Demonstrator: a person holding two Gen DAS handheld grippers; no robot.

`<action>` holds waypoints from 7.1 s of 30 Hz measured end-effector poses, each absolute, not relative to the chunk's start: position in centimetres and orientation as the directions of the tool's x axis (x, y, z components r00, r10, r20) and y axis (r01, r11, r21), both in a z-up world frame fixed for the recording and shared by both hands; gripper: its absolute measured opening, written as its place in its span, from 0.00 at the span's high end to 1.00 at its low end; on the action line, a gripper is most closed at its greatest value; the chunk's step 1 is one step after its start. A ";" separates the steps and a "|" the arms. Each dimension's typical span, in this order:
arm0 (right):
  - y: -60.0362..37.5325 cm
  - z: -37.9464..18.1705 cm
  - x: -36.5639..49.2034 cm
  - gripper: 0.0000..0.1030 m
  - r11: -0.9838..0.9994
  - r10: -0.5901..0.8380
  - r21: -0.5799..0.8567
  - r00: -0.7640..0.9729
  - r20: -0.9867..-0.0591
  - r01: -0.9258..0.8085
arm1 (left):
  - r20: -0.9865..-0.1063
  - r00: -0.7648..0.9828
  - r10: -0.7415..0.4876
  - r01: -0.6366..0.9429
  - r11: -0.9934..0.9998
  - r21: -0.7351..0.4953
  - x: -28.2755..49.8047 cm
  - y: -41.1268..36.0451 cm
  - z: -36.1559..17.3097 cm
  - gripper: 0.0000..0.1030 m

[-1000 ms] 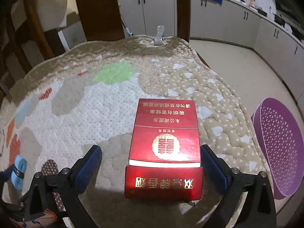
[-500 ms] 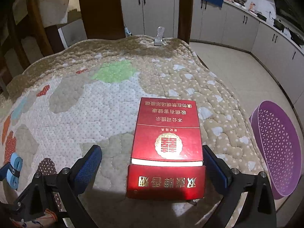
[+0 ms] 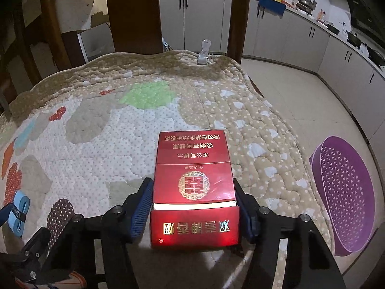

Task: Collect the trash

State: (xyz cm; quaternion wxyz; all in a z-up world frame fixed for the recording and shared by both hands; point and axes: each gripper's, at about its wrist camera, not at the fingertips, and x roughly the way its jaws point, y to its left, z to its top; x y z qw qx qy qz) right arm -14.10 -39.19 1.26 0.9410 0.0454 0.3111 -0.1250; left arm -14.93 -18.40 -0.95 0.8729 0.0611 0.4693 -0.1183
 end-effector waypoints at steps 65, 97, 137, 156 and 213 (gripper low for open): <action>-38.4 6.3 -25.5 0.41 0.955 -0.048 0.238 0.885 -0.463 0.176 | -0.741 0.611 -0.278 0.455 0.890 0.041 -18.8 -18.4 9.7 0.76; -46.6 4.8 -27.3 0.41 0.895 -0.262 0.253 0.892 -0.367 0.367 | -0.791 0.560 -0.246 0.583 0.795 0.166 -16.7 -29.2 7.9 0.76; -52.6 2.7 -30.3 0.41 0.804 -0.301 0.390 0.873 -0.383 0.449 | -0.794 0.503 -0.342 0.746 0.636 0.199 -17.8 -42.6 9.3 0.76; -59.1 4.8 -32.4 0.41 0.689 -0.524 0.366 0.778 -0.346 0.626 | -0.726 0.443 -0.527 0.849 0.508 0.149 -18.0 -51.8 14.3 0.76; -62.6 3.5 -32.2 0.41 0.627 -0.478 0.448 0.769 -0.424 0.637 | -0.758 0.405 -0.511 0.873 0.463 0.154 -16.5 -58.1 7.7 0.76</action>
